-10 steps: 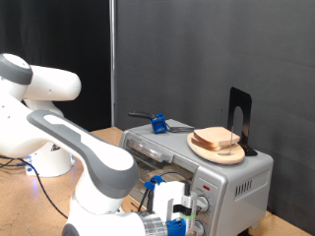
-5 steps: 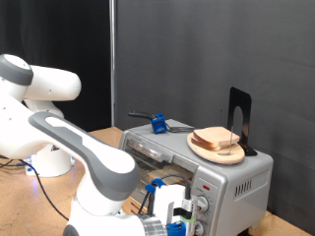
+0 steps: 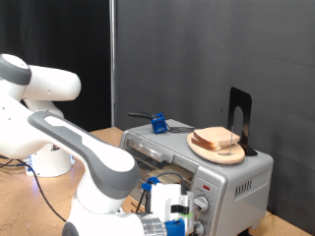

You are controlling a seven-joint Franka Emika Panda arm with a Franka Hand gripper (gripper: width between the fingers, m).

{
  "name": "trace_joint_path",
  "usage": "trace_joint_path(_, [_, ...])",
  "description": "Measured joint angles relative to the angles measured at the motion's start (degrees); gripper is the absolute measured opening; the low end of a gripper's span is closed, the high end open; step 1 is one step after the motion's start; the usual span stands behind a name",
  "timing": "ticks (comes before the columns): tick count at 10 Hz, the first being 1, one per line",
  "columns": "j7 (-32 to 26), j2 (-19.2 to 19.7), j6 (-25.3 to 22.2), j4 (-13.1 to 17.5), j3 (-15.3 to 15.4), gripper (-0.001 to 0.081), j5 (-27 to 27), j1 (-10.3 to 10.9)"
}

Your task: Make a piece of toast with the oven

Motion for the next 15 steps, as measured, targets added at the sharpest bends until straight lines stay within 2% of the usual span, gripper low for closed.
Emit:
trace_joint_path(2, [-10.4, 1.7, 2.9, -2.1, 1.8, 0.0101, 0.0, -2.0])
trace_joint_path(4, [-15.9, 3.1, 4.4, -3.2, 2.9, 0.0105, 0.0, -3.2])
trace_joint_path(11, [-11.1, 2.7, 4.0, -3.0, 3.0, 0.0106, 0.1, -3.8])
trace_joint_path(12, [-10.4, 1.9, 3.0, -3.0, 3.1, 0.0288, 0.1, -4.6])
trace_joint_path(13, [-10.1, 1.4, 2.4, -3.0, 3.2, 0.0288, 0.1, -5.1])
trace_joint_path(14, [-9.9, 1.1, 1.9, -3.1, 3.2, 0.0423, 0.1, -5.4])
trace_joint_path(15, [-9.5, 0.8, 1.3, -3.1, 3.2, 0.0597, 0.1, -5.8])
